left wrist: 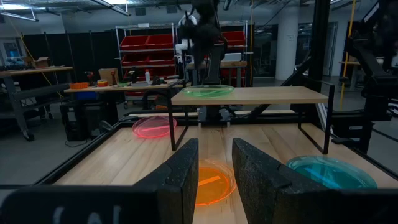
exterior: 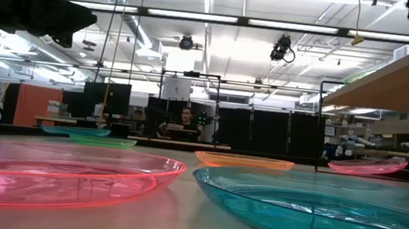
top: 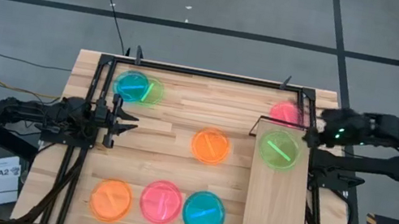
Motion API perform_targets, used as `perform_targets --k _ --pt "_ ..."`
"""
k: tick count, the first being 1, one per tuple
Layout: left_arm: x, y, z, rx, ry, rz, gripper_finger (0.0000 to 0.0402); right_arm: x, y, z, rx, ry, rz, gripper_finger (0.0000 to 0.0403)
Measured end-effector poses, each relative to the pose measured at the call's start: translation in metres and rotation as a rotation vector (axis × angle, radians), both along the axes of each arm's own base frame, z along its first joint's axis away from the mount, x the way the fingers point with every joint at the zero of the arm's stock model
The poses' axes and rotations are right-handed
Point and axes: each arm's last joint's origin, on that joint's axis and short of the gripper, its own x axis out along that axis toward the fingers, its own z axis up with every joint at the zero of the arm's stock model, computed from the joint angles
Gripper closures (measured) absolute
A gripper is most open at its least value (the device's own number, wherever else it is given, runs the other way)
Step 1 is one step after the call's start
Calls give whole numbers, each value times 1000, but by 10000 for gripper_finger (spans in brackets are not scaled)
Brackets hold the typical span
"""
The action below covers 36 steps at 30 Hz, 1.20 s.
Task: Place and stack plates onto a shelf
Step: Put the top pink transparent plate on the shelf
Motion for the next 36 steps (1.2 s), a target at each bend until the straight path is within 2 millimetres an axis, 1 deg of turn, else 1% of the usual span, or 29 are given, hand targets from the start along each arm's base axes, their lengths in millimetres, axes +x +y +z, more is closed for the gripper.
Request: perform_targets --k 6,8,11,17,26,31,36 --pt "0 0 0 0 0 0 297 -15 -7 39 -302 -155 -208 219" --pt "0 0 0 0 0 0 297 -15 -9 47 -377 -201 -250 219" --pt "0 0 0 0 0 0 297 -12 -11 52 -450 -227 -245 219" --pt "0 0 0 0 1 0 297 5 -15 51 -475 -133 -246 219" --pt "0 0 0 0 0 0 297 31 -30 45 -462 62 -345 219" --pt "0 0 0 1 1 0 297 40 -45 40 -402 172 -343 220" --pt "0 0 0 1 0 0 297 45 -70 34 -352 300 -335 220"
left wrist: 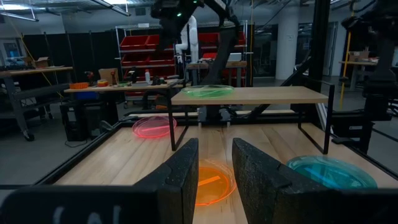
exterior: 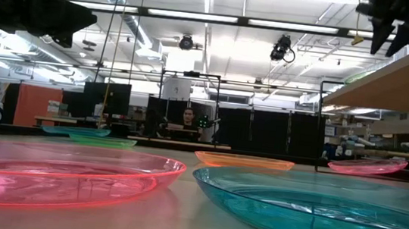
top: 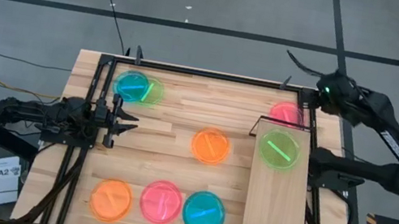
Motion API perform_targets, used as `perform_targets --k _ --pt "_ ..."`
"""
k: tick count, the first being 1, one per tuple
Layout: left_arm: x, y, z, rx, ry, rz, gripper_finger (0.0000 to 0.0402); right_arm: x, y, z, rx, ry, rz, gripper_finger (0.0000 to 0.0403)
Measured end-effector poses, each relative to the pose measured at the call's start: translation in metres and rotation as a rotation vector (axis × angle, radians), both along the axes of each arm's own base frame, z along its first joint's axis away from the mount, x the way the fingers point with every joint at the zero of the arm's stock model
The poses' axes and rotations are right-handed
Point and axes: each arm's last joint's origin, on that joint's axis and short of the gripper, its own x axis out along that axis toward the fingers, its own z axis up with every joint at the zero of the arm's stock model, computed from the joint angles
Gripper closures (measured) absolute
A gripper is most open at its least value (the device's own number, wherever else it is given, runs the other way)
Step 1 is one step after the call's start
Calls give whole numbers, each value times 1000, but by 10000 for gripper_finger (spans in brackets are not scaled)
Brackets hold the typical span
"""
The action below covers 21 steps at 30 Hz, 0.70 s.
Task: Place and stack plates onto a shelf
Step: Put the top pink transparent plate on the shelf
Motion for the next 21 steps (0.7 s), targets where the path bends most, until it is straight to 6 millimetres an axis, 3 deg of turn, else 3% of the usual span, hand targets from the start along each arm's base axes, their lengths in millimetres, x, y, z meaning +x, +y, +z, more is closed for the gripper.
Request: perform_targets --k 13,21 --pt "0 0 0 0 0 0 297 -14 -66 -22 287 34 -40 220" --pt "0 0 0 0 0 0 297 -13 -92 -38 409 33 -36 220"
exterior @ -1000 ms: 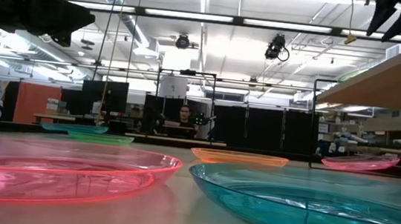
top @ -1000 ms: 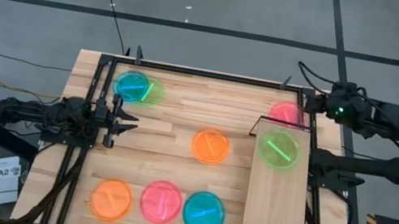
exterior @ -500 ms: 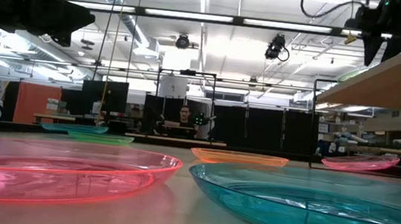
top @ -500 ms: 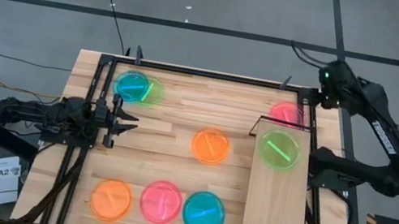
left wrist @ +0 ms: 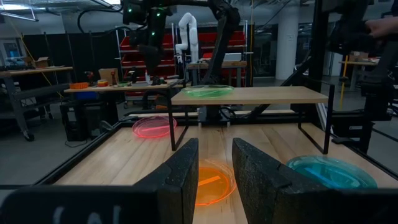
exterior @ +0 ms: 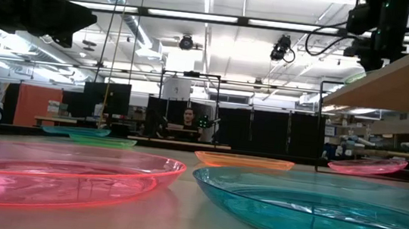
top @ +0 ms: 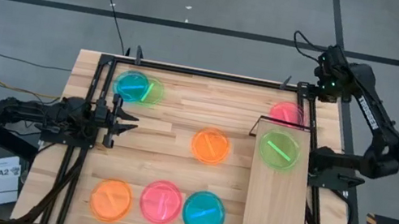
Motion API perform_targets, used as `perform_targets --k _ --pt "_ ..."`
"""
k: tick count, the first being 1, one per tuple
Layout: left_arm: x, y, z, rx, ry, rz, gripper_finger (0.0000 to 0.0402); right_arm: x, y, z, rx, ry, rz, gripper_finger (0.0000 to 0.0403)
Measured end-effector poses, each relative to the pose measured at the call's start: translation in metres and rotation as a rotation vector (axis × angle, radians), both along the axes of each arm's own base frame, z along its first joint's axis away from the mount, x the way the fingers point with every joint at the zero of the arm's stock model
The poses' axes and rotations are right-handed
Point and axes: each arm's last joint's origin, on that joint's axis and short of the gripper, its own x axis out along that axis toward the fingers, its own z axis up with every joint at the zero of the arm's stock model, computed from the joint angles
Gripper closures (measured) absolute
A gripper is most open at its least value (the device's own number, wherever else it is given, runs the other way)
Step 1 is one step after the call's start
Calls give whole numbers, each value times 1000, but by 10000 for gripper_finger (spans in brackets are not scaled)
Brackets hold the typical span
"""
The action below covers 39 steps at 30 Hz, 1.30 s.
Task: Place and stack plates onto a shelf
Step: Put the top pink transparent plate on the shelf
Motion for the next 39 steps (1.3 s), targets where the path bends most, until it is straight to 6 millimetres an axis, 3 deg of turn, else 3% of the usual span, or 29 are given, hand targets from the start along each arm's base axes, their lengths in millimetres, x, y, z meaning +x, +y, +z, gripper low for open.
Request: perform_targets --k 9,19,39 --pt "0 0 0 0 0 0 297 -1 -5 -7 36 -19 -18 220" --pt "0 0 0 0 0 0 297 -2 3 -52 75 -79 -29 220" --pt "0 0 0 0 0 0 297 -5 6 -95 133 -14 -67 220"
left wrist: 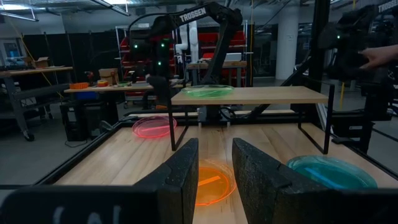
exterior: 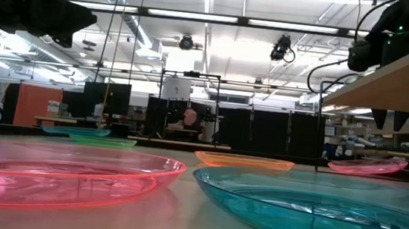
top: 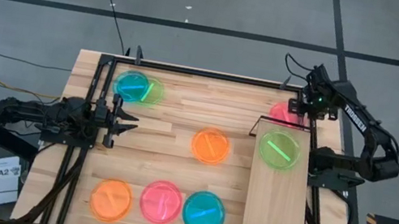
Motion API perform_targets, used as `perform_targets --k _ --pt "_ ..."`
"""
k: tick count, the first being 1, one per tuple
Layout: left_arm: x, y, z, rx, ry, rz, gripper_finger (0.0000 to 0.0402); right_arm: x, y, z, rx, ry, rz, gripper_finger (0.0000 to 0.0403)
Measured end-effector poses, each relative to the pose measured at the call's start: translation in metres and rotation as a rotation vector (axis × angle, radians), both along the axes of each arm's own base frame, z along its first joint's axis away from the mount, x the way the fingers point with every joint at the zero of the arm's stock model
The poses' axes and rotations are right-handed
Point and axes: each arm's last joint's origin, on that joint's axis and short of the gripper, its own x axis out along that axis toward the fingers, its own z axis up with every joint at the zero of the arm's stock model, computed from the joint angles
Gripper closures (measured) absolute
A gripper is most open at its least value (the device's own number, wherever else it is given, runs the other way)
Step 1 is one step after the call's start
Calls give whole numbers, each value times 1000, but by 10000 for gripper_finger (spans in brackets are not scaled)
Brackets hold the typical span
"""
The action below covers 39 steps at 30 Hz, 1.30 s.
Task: Place and stack plates onto a shelf
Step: Put the top pink transparent plate on the shelf
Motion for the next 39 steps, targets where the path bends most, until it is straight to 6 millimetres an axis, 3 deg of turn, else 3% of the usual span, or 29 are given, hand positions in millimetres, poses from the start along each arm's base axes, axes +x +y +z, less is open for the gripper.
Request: perform_targets --k 6,18,28,39 --pt "0 0 0 0 0 0 297 -1 2 -16 11 0 -18 220" --pt "0 0 0 0 0 0 297 -3 3 -21 6 49 -60 220" --pt "0 0 0 0 0 0 297 -5 11 -59 33 20 -81 220" --pt "0 0 0 0 0 0 297 -6 11 -62 11 50 -80 220"
